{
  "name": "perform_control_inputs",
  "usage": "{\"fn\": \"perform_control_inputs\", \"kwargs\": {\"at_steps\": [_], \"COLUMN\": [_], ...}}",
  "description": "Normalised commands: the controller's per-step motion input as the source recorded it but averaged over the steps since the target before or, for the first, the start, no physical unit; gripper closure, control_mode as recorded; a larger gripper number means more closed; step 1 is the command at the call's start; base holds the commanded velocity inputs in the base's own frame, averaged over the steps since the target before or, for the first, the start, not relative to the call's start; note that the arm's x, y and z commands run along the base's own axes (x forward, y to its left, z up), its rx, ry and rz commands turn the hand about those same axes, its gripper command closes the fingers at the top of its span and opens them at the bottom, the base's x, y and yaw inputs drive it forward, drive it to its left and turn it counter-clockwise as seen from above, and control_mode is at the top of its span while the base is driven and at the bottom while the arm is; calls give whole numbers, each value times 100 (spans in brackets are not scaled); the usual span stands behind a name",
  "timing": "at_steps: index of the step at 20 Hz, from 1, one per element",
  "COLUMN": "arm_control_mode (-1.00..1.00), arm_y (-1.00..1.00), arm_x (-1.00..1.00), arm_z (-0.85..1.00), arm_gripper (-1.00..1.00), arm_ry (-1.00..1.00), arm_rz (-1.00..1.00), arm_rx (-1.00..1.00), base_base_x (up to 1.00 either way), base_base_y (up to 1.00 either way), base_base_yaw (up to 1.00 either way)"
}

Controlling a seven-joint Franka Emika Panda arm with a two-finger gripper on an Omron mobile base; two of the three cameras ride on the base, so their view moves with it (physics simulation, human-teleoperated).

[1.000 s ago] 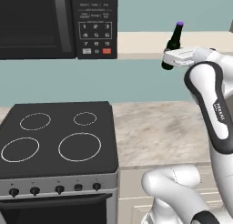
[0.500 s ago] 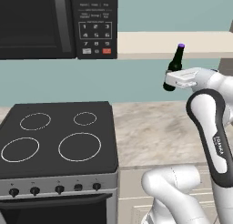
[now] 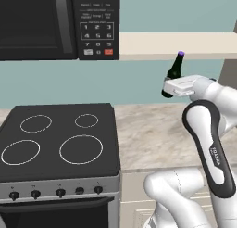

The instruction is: Get the candle and the beer from the cabinet and move them to the dining counter.

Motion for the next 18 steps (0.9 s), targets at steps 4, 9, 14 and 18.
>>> {"fn": "perform_control_inputs", "kwargs": {"at_steps": [4, 9, 14, 18], "arm_control_mode": [-100, -100, 100, 100], "arm_y": [0, 0, 0, 0], "arm_x": [0, 0, 0, 0], "arm_z": [0, 0, 0, 0], "arm_gripper": [100, 100, 100, 100], "arm_ry": [0, 0, 0, 0], "arm_rz": [0, 0, 0, 0], "arm_rx": [0, 0, 0, 0], "base_base_x": [0, 0, 0, 0], "base_base_y": [0, 0, 0, 0], "base_base_yaw": [0, 0, 0, 0]}}
